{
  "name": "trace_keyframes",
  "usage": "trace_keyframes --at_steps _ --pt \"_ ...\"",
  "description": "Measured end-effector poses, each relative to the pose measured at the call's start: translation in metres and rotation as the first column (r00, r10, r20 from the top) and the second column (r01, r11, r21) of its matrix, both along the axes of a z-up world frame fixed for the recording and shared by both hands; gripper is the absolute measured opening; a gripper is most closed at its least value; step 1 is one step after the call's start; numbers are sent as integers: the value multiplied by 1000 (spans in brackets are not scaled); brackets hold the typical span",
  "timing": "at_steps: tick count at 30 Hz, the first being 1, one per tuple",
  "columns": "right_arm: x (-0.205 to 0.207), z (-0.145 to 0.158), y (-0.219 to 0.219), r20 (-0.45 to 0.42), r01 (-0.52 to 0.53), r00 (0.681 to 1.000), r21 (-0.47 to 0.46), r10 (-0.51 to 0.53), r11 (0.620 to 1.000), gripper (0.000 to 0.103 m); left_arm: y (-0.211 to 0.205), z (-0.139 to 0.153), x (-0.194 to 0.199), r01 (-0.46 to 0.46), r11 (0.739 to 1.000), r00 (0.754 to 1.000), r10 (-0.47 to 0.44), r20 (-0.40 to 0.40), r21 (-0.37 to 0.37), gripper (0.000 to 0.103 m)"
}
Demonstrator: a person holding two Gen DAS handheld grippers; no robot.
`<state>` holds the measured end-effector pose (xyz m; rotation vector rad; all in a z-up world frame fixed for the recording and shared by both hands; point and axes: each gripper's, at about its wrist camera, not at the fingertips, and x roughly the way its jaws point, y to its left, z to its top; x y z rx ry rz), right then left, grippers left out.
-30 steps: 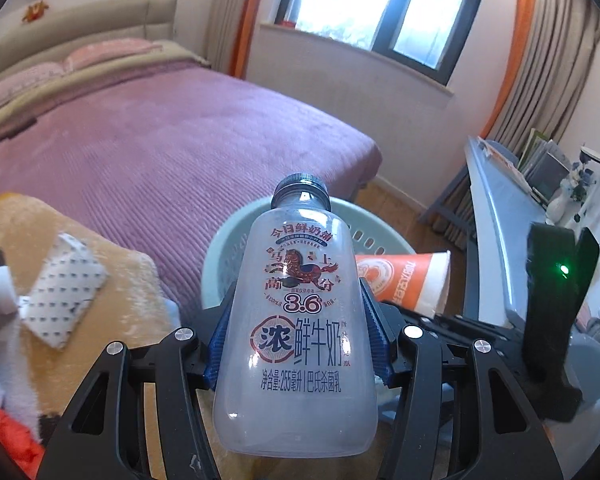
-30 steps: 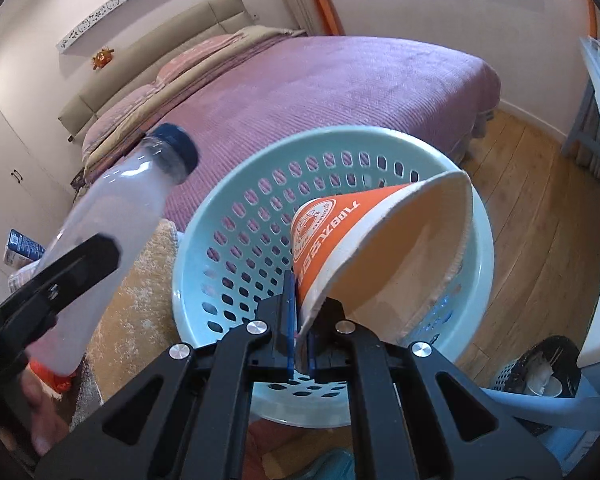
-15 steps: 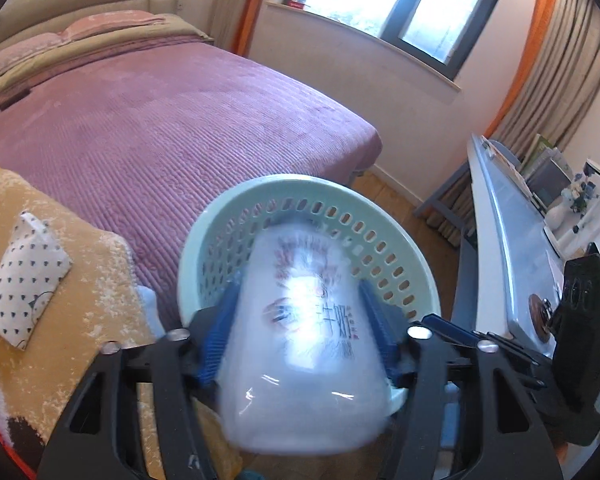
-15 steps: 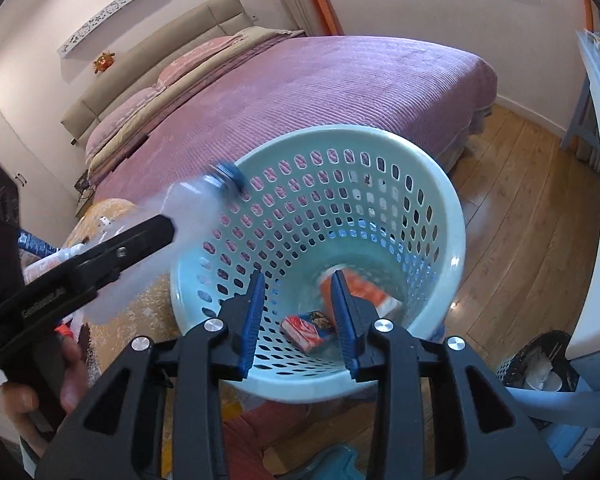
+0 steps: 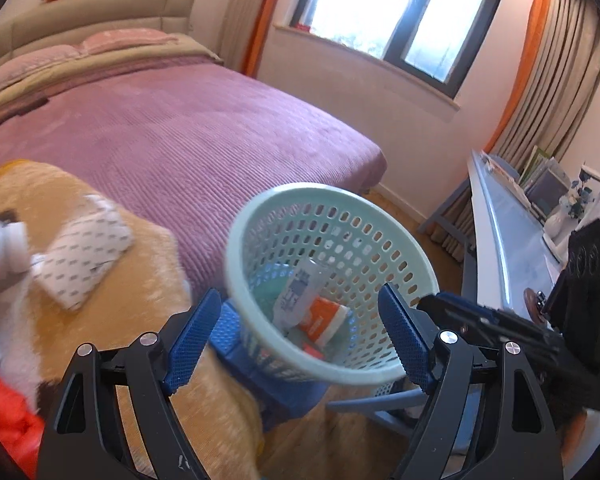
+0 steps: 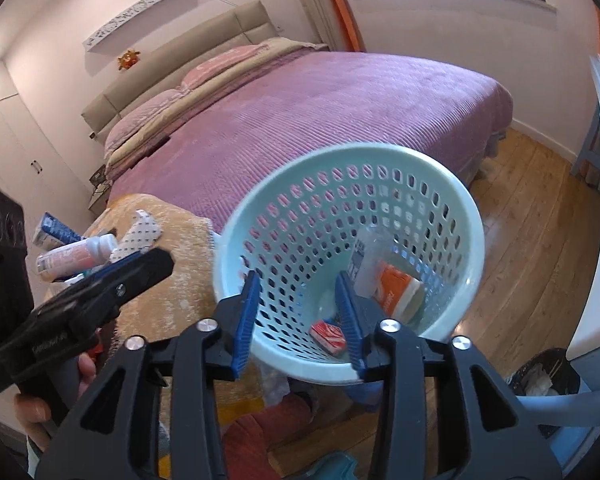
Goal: Collect trash
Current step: 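Drop the orange cup and milk bottle into the teal basket with both tools, then grasp the white milk carton with the right tool while the left tool approaches the panda cup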
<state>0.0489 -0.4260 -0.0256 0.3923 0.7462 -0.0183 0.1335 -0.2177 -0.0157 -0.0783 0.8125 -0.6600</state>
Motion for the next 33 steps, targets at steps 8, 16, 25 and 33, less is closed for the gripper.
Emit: trace_keyframes --at_steps 8,16,25,33 --pt "4 32 65 109 -136 984 -63 143 989 55 73 37 -39 -106 990 988 115 103 -87 79" --pt "30 53 157 177 -343 913 -152 367 927 58 175 64 -60 -312 946 926 324 195 -90 79" --pt "88 83 261 205 -477 831 -212 516 853 70 310 54 -42 -605 796 783 597 171 -10 79" --pt "147 83 354 144 -494 835 -231 531 838 86 350 21 -25 -646 755 763 636 114 110 84"
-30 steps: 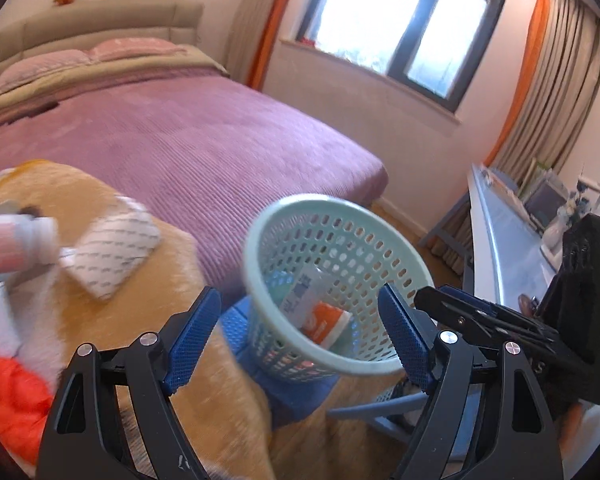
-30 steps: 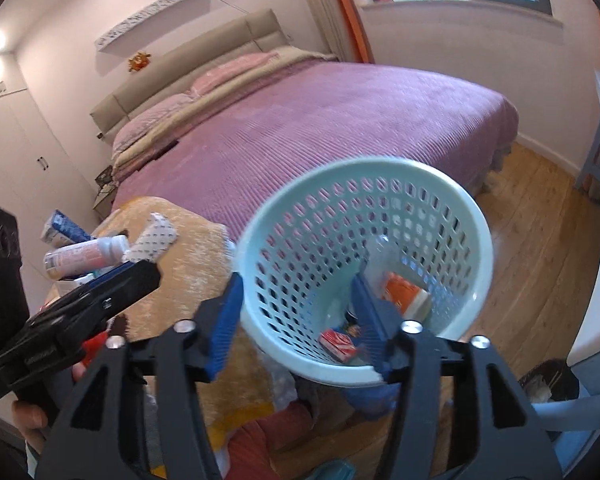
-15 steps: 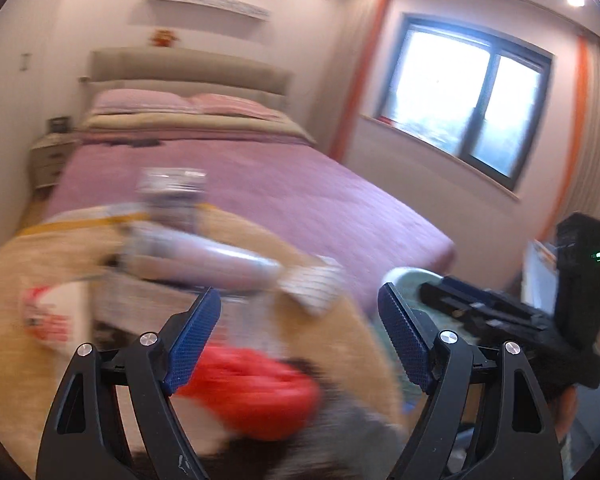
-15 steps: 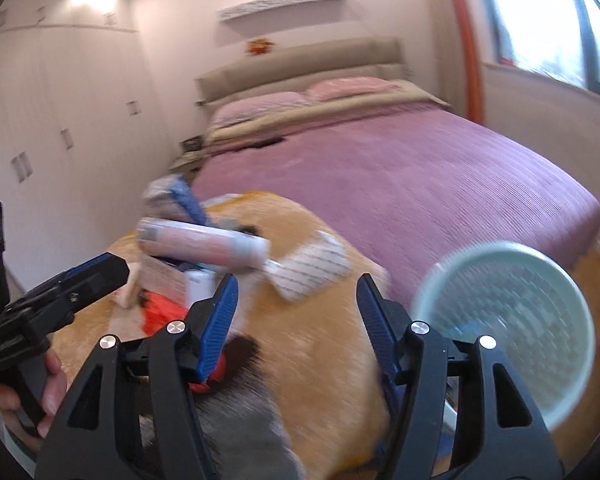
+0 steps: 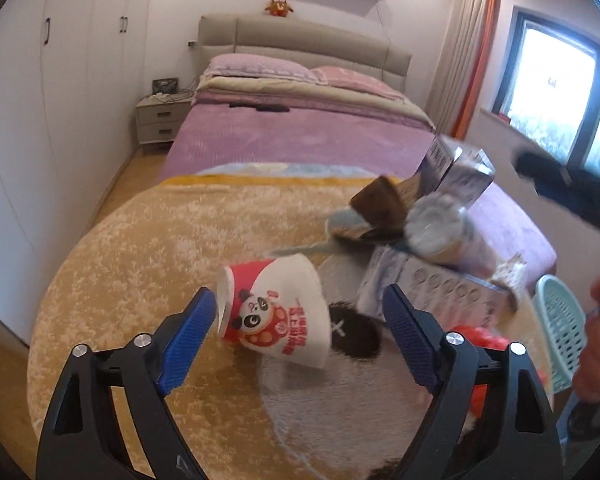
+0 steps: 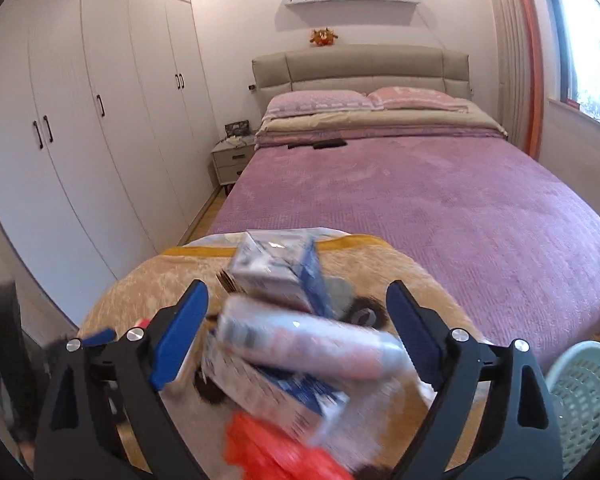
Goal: Collect trash
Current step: 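Grasp the white milk carton with the right tool while the left tool approaches the panda cup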
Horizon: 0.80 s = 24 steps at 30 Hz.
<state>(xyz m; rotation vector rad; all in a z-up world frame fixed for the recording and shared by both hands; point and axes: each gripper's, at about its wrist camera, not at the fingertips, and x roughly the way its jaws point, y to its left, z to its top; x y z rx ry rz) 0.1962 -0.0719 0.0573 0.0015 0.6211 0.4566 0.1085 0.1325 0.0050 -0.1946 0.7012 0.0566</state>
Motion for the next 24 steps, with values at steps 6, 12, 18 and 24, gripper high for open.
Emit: trace_keyframes --at_steps 6,12,18,24 --pt "37 -16 33 -77 27 997 -63 -31 998 87 -12 -15 15 -6 996 999 9 -33 88 87" --pt "55 -23 15 -92 53 994 -79 -60 996 57 -21 -26 24 -12 985 997 24 -67 171 87" --pt "63 -31 -34 -160 4 987 76 8 997 57 -23 -27 23 -14 983 998 27 -64 184 87" --pt "57 -44 -75 -244 10 969 206 41 978 56 -22 -29 22 -14 987 996 28 -81 162 70"
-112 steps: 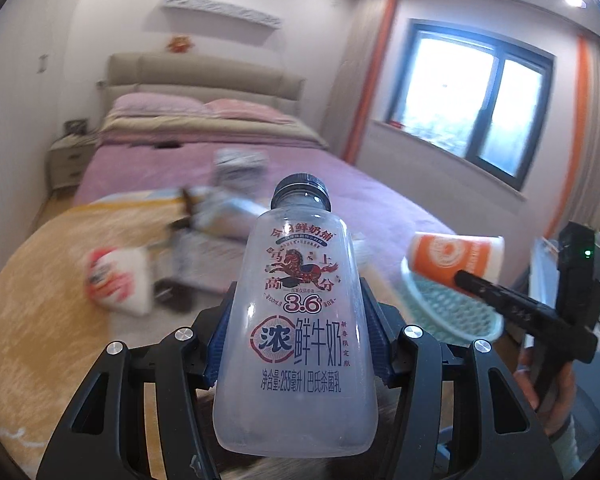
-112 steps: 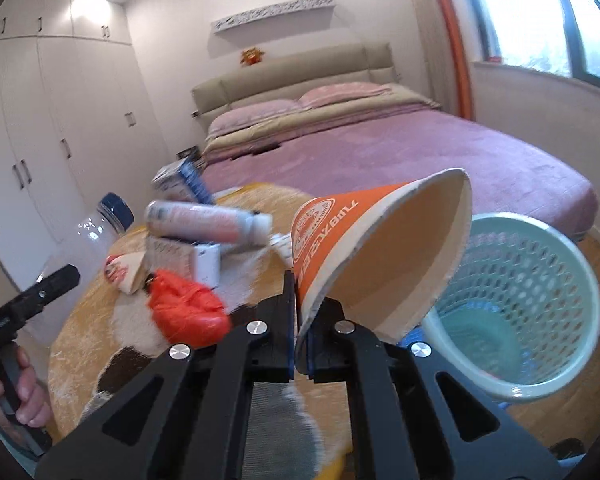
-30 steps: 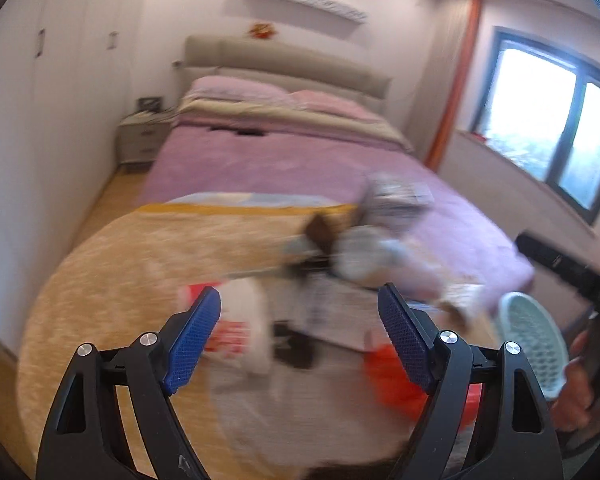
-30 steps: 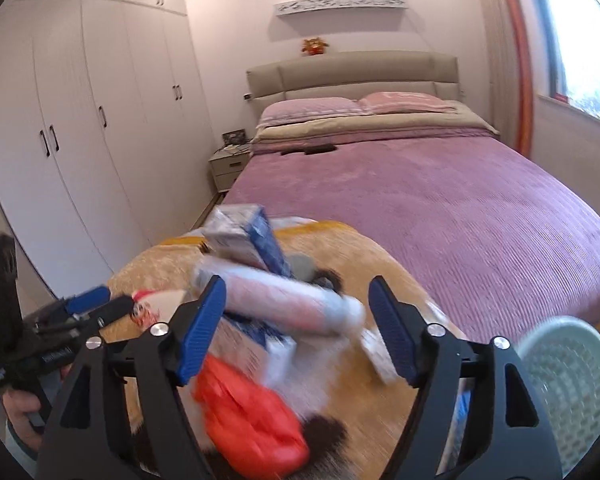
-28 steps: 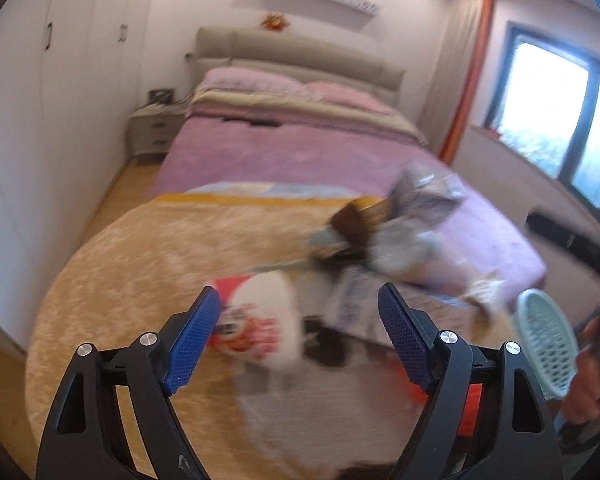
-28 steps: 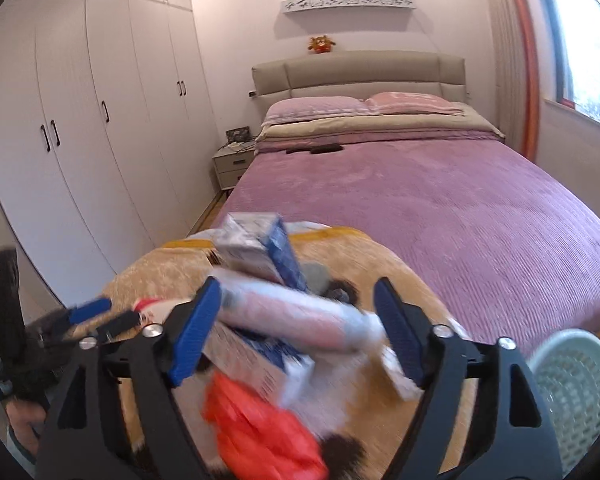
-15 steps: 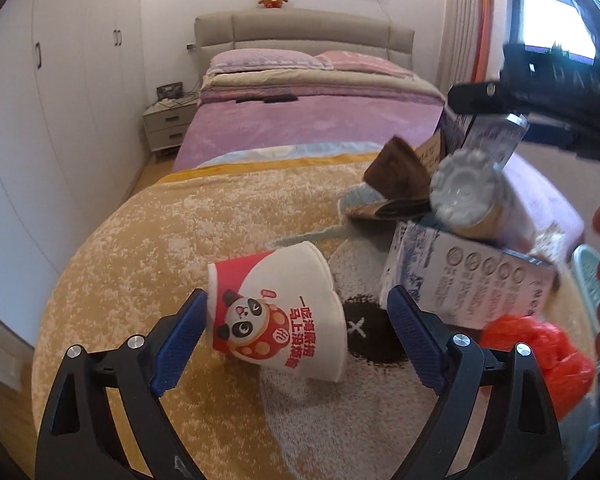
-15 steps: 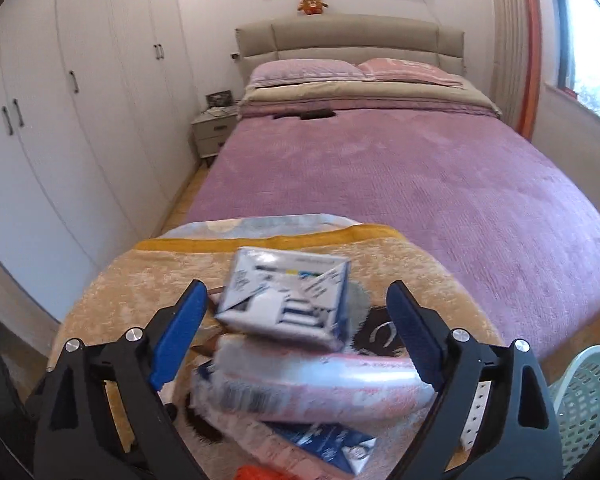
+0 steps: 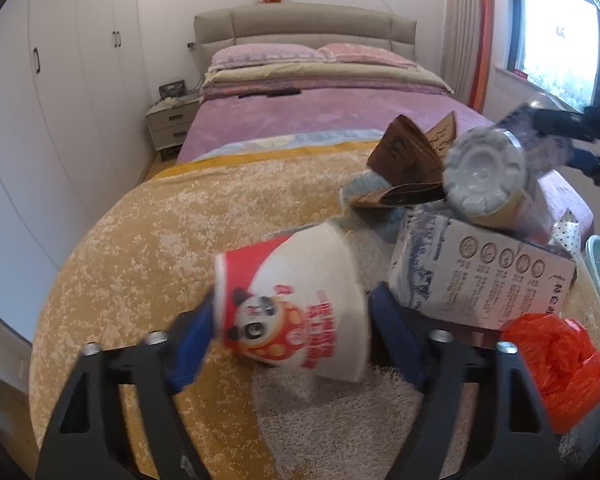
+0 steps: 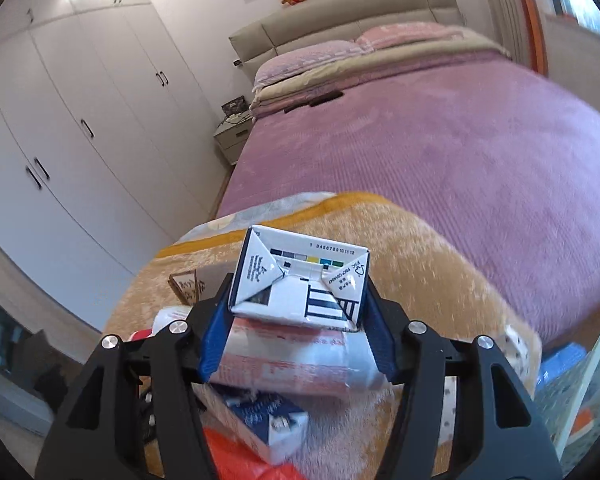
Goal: Collect trash
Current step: 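Grasp the white milk carton with the right tool while the left tool approaches the panda cup, then grasp the red-and-white panda cup with the left tool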
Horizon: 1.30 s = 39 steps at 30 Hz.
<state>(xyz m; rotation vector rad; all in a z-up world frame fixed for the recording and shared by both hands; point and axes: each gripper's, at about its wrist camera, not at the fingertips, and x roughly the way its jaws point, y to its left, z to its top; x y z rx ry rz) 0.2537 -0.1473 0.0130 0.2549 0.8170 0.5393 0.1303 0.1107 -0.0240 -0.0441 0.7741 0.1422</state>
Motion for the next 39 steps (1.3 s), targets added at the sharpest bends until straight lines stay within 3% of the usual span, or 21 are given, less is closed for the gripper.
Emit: trace_keyframes --at_steps 1,5,8,16,20,24,26,29,32,39 --pt "-2 -1 -4 -10 -2 1000 15 2 1000 55 2 0 -1 1 1000 1000 -1 3 -10 70" --pt "-22 -3 -16 -29 -27 999 71 29 997 54 5 4 -7 -8 1000 1000 8 17 -16 51" --pt "-44 1 -17 -4 -41 999 81 41 996 54 10 6 -14 -9 999 1000 11 27 -49 43" --pt "-109 15 -24 126 -93 989 124 77 988 53 15 12 -35 6 996 998 -1 62 -87 35" --pt "-151 6 -13 211 -78 975 -1 77 997 53 17 11 -40 28 995 998 -22 55 -96 35" --pt "-186 -7 -5 250 -129 958 -66 142 989 53 19 12 -40 32 996 998 -28 57 -78 35" --pt "-200 -15 0 251 -149 953 -112 173 983 53 22 13 -41 37 995 998 -32 60 -91 33" --pt "-212 -28 7 219 -172 954 -157 204 973 53 24 14 -46 57 990 997 -50 62 -126 18" --pt "-223 -36 11 220 -197 947 -183 235 963 54 22 14 -58 69 987 996 -59 72 -143 12" --pt "-252 -41 24 223 -279 918 -230 329 932 54 31 15 -94 44 980 997 -31 68 -196 11"
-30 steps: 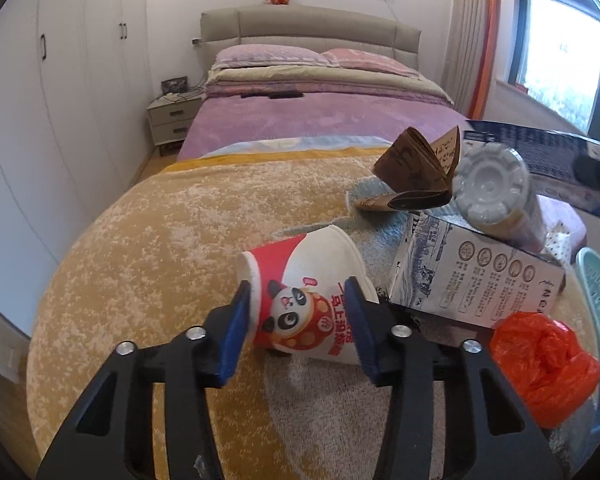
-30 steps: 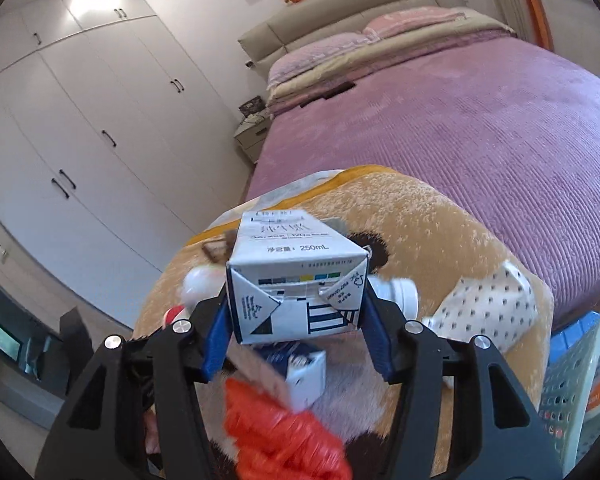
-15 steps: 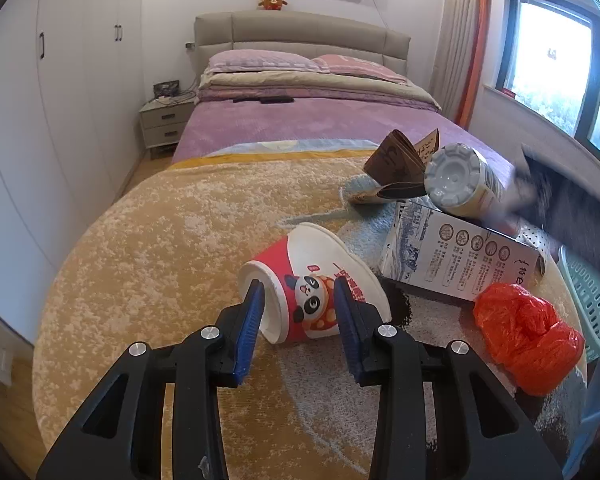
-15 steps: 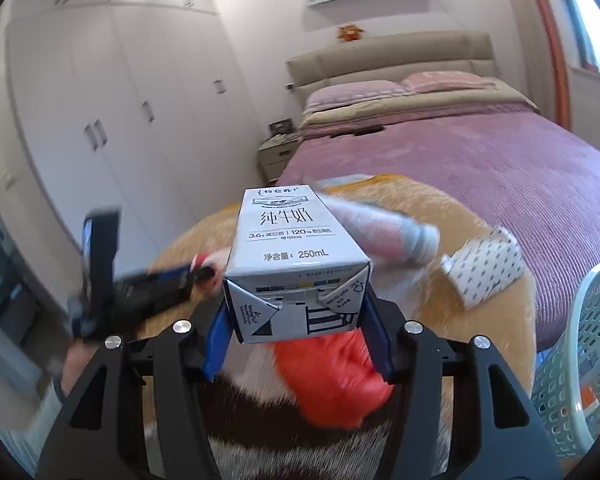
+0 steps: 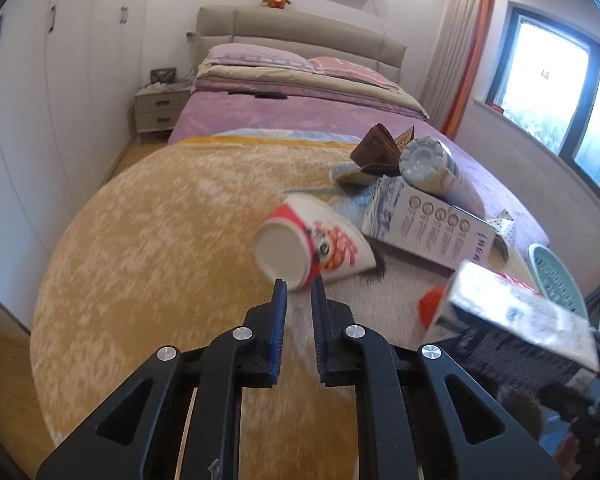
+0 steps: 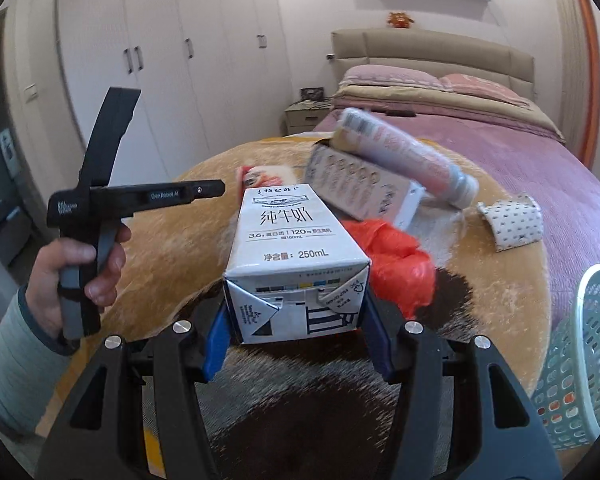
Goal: Collect trash
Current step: 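Grasp the red-and-white panda cup with the left tool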
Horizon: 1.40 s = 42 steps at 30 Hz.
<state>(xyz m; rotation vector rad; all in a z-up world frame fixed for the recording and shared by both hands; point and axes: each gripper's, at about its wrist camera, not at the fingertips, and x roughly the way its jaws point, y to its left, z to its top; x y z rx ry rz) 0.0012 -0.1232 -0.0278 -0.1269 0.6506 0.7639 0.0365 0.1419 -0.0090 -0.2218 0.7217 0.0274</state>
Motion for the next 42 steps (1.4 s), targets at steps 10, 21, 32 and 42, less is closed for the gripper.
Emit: trace_keyframes --at_steps 10,21,32,42 --pt "-10 -31 11 -46 2 999 -110 -7 994 67 5 8 -20 20 1000 1000 -20 20 21 69" --pt "2 -28 34 -48 70 996 -124 -76 990 70 14 -17 64 109 991 993 -111 -38 -72 79" --pt "11 -42 52 -57 57 996 -173 -68 983 60 23 -33 79 79 987 994 -89 -64 -138 63" --pt "-2 -23 47 1 42 999 -130 -42 991 52 24 -6 41 45 990 999 -42 32 -130 59"
